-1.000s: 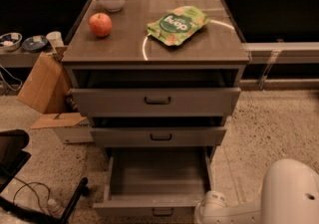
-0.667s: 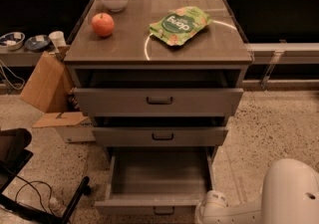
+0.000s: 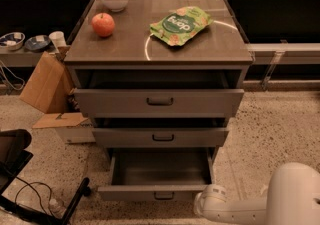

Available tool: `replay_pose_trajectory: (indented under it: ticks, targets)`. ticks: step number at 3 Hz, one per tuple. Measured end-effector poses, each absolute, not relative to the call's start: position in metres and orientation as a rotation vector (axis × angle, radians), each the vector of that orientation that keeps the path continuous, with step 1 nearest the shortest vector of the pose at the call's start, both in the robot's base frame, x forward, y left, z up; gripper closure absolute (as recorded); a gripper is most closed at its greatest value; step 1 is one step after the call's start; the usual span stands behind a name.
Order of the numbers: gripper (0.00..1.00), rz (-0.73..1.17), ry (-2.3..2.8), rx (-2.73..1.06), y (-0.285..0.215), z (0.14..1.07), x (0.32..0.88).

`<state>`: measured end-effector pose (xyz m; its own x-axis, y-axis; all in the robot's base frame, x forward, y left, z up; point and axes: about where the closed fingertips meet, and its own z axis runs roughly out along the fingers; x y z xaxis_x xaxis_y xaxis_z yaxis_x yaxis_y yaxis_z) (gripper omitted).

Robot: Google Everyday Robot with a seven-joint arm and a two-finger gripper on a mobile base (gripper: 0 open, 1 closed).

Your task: Close bottom drawer

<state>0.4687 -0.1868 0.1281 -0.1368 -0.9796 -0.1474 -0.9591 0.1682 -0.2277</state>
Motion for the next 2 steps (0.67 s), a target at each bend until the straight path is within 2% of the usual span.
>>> replay_pose_trajectory:
  ticks: [2]
  targets:
    - [1.00,-0.126,2.170,-1.853,-0.184,0.121,0.483]
